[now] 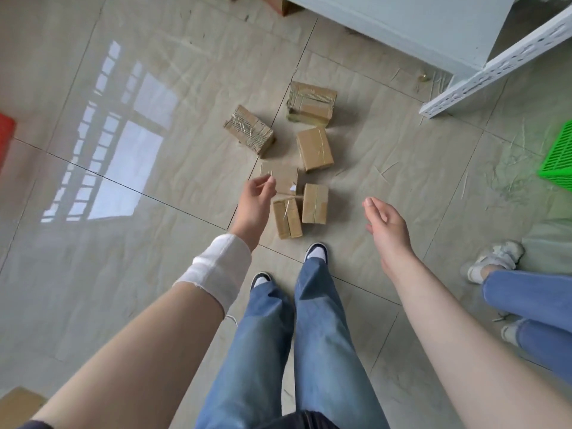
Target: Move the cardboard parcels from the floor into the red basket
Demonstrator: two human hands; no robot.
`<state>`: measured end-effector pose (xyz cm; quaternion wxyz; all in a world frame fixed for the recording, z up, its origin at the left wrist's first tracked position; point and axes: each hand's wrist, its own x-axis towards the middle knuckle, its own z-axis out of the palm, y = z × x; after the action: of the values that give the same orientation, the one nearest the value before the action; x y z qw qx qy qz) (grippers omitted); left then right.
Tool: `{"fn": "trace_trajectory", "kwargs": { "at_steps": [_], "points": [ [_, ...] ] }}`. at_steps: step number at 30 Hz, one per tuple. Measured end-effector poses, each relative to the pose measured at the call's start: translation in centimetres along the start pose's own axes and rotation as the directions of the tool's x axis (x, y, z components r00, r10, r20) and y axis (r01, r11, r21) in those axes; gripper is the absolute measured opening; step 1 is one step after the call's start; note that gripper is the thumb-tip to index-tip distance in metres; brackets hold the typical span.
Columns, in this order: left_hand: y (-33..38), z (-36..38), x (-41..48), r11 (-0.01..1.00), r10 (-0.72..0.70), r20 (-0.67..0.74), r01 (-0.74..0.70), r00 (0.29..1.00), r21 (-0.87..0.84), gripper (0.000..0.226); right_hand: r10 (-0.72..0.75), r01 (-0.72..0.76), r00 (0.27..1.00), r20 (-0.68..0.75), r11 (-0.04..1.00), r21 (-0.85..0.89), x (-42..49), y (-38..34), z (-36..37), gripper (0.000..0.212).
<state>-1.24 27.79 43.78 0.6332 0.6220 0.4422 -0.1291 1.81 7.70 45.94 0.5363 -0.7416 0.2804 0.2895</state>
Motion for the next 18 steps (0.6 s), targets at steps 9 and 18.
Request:
{"fn": "trace_trajectory", "kwargs": {
  "at_steps": [9,18],
  "points": [
    [-13.0,-3.1,3.8,0.998,-0.050,-0.001,0.050,0.999,0.030,0.037,0.095,-0.095,0.995,0.018,0.995,0.009,1.5,11.4,5.2,0.045],
    [-23.9,0.0,13.8,0.996,0.046,0.000,-0.046,0.999,0.083,0.040,0.114,-0.114,0.988,0.104,0.993,-0.011,9.9,24.3,8.0,0.048]
  ]
}}
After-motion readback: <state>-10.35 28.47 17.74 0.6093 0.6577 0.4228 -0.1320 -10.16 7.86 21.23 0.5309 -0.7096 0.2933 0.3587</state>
